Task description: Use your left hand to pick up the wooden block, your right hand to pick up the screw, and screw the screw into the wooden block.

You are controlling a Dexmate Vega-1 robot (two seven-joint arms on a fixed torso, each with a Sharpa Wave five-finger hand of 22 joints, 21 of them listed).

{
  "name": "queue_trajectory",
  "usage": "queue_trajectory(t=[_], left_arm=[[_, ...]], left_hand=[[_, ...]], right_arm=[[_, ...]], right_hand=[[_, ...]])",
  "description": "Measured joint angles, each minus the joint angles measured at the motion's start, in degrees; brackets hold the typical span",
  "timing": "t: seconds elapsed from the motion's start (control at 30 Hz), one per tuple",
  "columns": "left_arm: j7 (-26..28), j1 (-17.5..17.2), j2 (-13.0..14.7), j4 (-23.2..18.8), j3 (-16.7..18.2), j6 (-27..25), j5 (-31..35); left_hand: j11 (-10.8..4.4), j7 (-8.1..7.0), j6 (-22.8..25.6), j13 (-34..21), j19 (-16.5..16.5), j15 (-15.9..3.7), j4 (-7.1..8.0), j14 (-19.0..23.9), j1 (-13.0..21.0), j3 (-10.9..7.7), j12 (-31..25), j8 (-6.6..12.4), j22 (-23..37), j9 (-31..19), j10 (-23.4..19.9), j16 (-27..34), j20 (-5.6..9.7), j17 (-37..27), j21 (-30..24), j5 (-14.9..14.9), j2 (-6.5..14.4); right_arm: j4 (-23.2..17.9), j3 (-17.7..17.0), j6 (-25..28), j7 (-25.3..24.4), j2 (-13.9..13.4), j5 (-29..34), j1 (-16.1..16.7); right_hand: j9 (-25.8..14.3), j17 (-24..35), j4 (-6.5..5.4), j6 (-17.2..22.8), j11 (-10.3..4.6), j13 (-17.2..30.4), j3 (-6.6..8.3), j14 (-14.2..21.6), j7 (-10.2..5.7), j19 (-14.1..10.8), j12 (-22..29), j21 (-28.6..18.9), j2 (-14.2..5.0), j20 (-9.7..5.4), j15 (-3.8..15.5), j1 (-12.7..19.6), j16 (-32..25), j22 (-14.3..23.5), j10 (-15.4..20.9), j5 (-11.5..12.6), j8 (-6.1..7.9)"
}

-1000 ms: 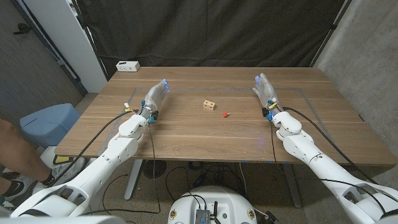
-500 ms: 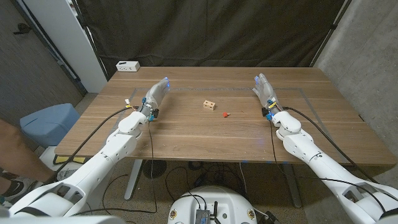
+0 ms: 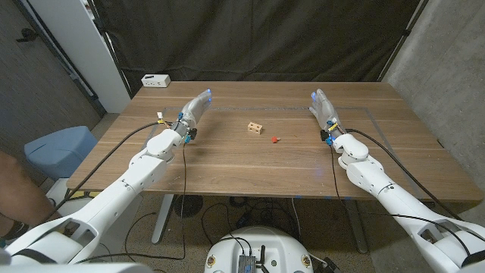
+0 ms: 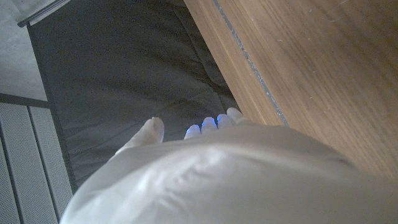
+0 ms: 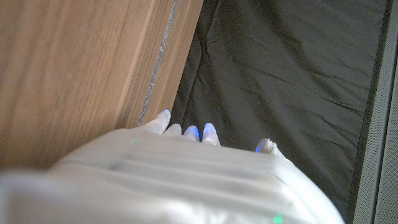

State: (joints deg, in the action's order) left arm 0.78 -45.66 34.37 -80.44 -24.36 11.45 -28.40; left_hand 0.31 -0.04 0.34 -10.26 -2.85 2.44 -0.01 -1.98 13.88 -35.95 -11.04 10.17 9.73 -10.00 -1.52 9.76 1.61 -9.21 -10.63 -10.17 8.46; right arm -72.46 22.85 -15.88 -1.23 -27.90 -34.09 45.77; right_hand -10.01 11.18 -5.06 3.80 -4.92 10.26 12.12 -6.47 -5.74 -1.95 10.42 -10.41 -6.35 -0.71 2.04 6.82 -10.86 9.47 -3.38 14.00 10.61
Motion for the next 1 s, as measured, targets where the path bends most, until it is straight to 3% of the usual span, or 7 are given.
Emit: queue_trajectory(t=[0.2, 0.5, 0.73, 0.87, 1.0], left_arm=[[0.9, 0.5, 1.8, -2.9, -0.9, -2.3, 2.8], [0.3, 1.9, 4.6, -6.3, -2.5, -5.5, 7.0], [-1.2, 3.4, 6.7, -8.8, -3.9, -8.1, 10.9], [-2.5, 4.5, 8.2, -10.2, -4.7, -9.1, 12.7], [-3.5, 5.2, 9.4, -11.3, -5.2, -9.8, 14.3]], left_hand=[[-0.31, -0.49, 0.5, 0.0, 0.2, 0.16, -0.63, -0.2, 0.2, 0.17, 0.0, 0.22, 0.0, 0.0, -0.3, 0.0, 0.06, 0.0, 0.0, -0.2, -0.2], [-1.59, -1.82, -0.2, 0.0, 1.3, 0.86, -3.11, -1.7, 1.4, 0.35, 0.0, 0.22, -0.1, 0.0, 0.1, 0.0, -0.27, 0.0, 0.2, -0.6, -1.4], [-2.43, -2.11, 0.0, 0.0, 2.0, 1.5, -4.22, -2.3, 2.1, 0.3, 0.0, 0.22, -0.1, 0.0, 0.0, 0.0, -0.92, 0.0, 0.3, -0.9, -2.1], [-3.89, -3.39, 0.1, 0.0, 2.0, 1.63, -5.42, -2.5, 2.8, 0.17, 0.0, 0.22, -0.1, 0.0, -0.2, 0.0, -0.98, -0.3, 0.3, -0.9, -2.2], [-4.34, -4.3, 0.4, 0.0, 2.3, 1.94, -6.28, -2.8, 3.7, 0.37, 0.0, 0.22, -0.1, 0.0, -0.4, 0.0, -1.3, -0.3, 0.3, -1.1, -2.4]], right_arm=[[-0.1, -0.1, 0.2, 0.1, -0.4, 0.0, -0.1], [-0.8, -0.2, 0.4, 0.0, -0.9, 0.4, 0.0], [-0.8, 0.0, 0.4, -0.4, -0.9, 0.8, 0.3], [-0.8, 0.1, 0.1, -0.6, -0.7, 1.1, 0.5], [-0.8, 0.2, -0.2, -0.8, -0.6, 1.3, 0.6]], right_hand=[[0.0, -0.3, 0.0, 0.0, 0.0, 0.0, 0.0, 0.0, 0.0, 0.0, 0.0, 0.0, 0.0, 0.0, 0.0, 0.0, 0.0, 0.0, 0.0, 0.0, 0.0], [0.0, -0.3, 0.0, 0.4, 0.0, 0.0, 0.0, 0.0, -0.41, 0.0, 0.0, 0.0, 0.24, 0.0, 0.0, 0.2, 0.0, 0.0, 0.0, 0.0, 0.22], [0.0, -0.3, 0.24, 0.4, 0.01, 0.0, 0.24, 0.0, -0.37, -0.3, 0.0, 0.0, 0.24, 0.32, 0.0, 0.2, 0.0, 0.0, 0.0, 0.0, 0.22], [0.0, -0.3, 0.24, 0.7, 0.0, 0.0, 0.24, 0.0, -0.1, -0.5, 0.0, 0.0, 0.24, 0.53, 0.0, 0.2, 0.0, 0.0, 0.0, 0.0, 0.22], [0.0, -0.3, 0.24, 1.0, 0.01, 0.0, 0.24, 0.0, -0.41, -0.6, 0.0, 0.0, 0.23, 0.62, 0.0, 0.2, 0.0, 0.0, 0.0, 0.0, 0.21]])
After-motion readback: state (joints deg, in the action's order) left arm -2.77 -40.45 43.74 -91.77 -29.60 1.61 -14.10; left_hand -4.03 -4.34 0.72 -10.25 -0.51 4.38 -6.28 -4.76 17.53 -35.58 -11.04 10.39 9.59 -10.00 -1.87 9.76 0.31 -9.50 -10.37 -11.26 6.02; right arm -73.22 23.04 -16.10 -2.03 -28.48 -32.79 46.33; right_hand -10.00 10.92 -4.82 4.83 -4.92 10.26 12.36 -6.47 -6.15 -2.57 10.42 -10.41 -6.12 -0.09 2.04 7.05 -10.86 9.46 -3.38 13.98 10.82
